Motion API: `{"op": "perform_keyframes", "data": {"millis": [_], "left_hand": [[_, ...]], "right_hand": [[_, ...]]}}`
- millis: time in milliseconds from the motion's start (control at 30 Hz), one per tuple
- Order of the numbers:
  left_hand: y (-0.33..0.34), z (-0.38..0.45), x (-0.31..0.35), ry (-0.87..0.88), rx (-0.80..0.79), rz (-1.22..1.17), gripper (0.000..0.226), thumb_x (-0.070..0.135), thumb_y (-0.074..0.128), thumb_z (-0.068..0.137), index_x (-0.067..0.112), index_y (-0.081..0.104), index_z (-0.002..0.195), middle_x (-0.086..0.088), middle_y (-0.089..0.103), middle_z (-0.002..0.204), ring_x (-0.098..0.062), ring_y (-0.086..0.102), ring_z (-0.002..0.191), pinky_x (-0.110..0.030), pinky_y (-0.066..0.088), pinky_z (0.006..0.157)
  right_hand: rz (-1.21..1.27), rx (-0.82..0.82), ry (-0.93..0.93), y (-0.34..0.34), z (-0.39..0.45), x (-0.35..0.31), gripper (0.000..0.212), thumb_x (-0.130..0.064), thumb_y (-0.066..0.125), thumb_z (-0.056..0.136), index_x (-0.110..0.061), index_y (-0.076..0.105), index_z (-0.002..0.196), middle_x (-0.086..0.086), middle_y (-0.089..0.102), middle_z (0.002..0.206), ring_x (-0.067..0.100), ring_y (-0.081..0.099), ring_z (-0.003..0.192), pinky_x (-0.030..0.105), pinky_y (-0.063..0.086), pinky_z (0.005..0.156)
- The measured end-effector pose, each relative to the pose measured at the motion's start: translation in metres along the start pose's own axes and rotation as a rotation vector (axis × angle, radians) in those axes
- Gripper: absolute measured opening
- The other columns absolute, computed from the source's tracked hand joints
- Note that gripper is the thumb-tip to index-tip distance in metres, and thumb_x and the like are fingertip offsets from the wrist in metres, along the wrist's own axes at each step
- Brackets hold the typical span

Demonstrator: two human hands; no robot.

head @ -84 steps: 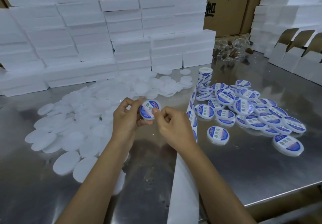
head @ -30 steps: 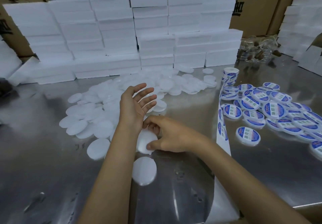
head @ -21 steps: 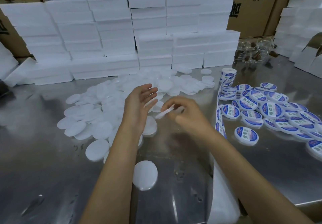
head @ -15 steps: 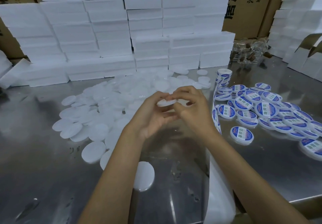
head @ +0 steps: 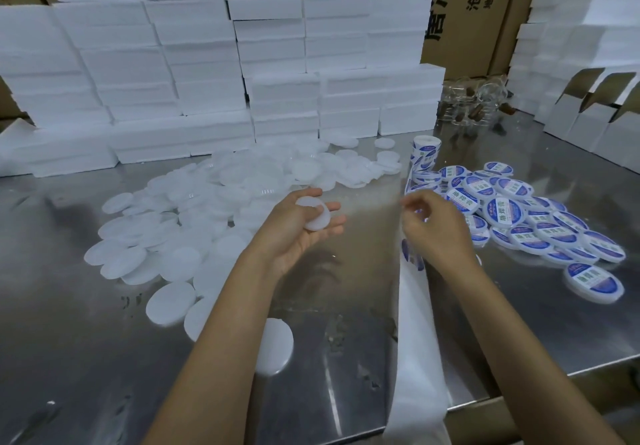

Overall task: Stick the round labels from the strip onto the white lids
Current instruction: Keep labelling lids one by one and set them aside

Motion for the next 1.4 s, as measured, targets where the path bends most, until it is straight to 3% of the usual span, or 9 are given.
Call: {"op": "perform_keyframes", "data": {"millis": [133,233,367,600,800,933,1033,1200,1400], "left_hand": [[0.001,0.002,-0.003,0.011,-0.01,0.012,0.028,-0.011,0.044,0.097,0.005,0.056,0.116,-0.025,0.067,0.112,-0.033,0.075,0.09,-0.033,0.061,0.067],[-0.002,0.004,-0.005,0.008,-0.016,0.008,0.03,-0.011,0.042,0.097,0.005,0.057,0.116,-0.027,0.065,0.116,-0.038,0.072,0.101,-0.037,0.062,0.073],[-0.004,0.006,-0.008,0.012,-0.006,0.063,0.028,-0.008,0.041,0.098,0.008,0.057,0.115,-0.026,0.062,0.119,-0.041,0.066,0.112,-0.039,0.063,0.079],[-0.001,0.008,-0.013,-0.022,0.002,0.197,0.026,-0.003,0.042,0.099,0.014,0.056,0.113,-0.02,0.064,0.116,-0.035,0.067,0.108,-0.042,0.059,0.091],[0.002,0.007,-0.015,-0.023,0.013,0.245,0.027,-0.003,0.041,0.1,0.013,0.055,0.116,-0.02,0.063,0.119,-0.031,0.069,0.104,-0.036,0.062,0.079],[0.003,0.005,-0.014,-0.03,0.016,0.279,0.026,-0.002,0.041,0.101,0.013,0.056,0.116,-0.021,0.062,0.12,-0.03,0.069,0.1,-0.034,0.062,0.073],[0.005,0.004,-0.014,-0.031,0.03,0.323,0.026,-0.002,0.043,0.101,0.013,0.056,0.117,-0.019,0.063,0.119,-0.028,0.069,0.093,-0.034,0.062,0.076],[0.007,0.002,-0.014,-0.033,0.053,0.382,0.027,-0.001,0.044,0.101,0.013,0.055,0.122,-0.018,0.062,0.122,-0.026,0.069,0.091,-0.038,0.062,0.083],[0.011,0.001,-0.012,-0.009,0.097,0.42,0.026,0.0,0.043,0.101,0.012,0.055,0.121,-0.019,0.062,0.123,-0.026,0.068,0.089,-0.042,0.061,0.085]], "right_hand": [[-0.09,-0.337,-0.029,0.02,-0.004,0.004,0.022,-0.012,0.059,0.089,-0.022,0.067,0.108,-0.015,0.064,0.097,0.009,0.055,0.097,0.027,0.043,0.085],[-0.176,-0.436,-0.13,0.032,-0.008,-0.003,0.029,-0.024,0.068,0.086,-0.023,0.068,0.115,-0.009,0.065,0.112,0.012,0.055,0.107,0.031,0.045,0.097],[-0.238,-0.48,-0.157,0.038,-0.008,-0.01,0.04,-0.034,0.074,0.084,-0.024,0.066,0.121,-0.007,0.062,0.121,0.012,0.055,0.111,0.033,0.046,0.1],[-0.166,-0.5,-0.157,0.042,-0.01,-0.014,0.037,-0.03,0.082,0.078,-0.019,0.069,0.111,-0.002,0.06,0.115,0.016,0.055,0.11,0.038,0.046,0.099],[-0.091,-0.478,-0.225,0.045,-0.019,-0.011,0.032,-0.027,0.083,0.078,-0.018,0.069,0.105,-0.003,0.06,0.108,0.018,0.054,0.106,0.04,0.045,0.097],[-0.031,-0.518,-0.239,0.039,-0.02,-0.006,0.029,-0.019,0.082,0.08,-0.021,0.069,0.106,-0.01,0.059,0.109,0.016,0.055,0.109,0.034,0.045,0.098],[-0.033,-0.539,-0.255,0.036,-0.021,-0.004,0.028,-0.015,0.078,0.083,-0.019,0.069,0.11,-0.013,0.057,0.109,0.015,0.052,0.112,0.028,0.042,0.099],[-0.084,-0.536,-0.269,0.035,-0.021,-0.005,0.029,-0.019,0.076,0.086,-0.02,0.071,0.114,-0.009,0.059,0.119,0.013,0.051,0.114,0.035,0.041,0.104],[-0.079,-0.509,-0.272,0.036,-0.023,-0.004,0.024,-0.024,0.076,0.086,-0.023,0.073,0.109,-0.013,0.062,0.117,0.01,0.054,0.111,0.038,0.042,0.103]]}}
Point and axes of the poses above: each hand's wrist, its own z-axis towards the middle knuckle, its own y-axis out of the palm, x = y × z, the point moved 2 cm from there along z, towards the middle knuckle
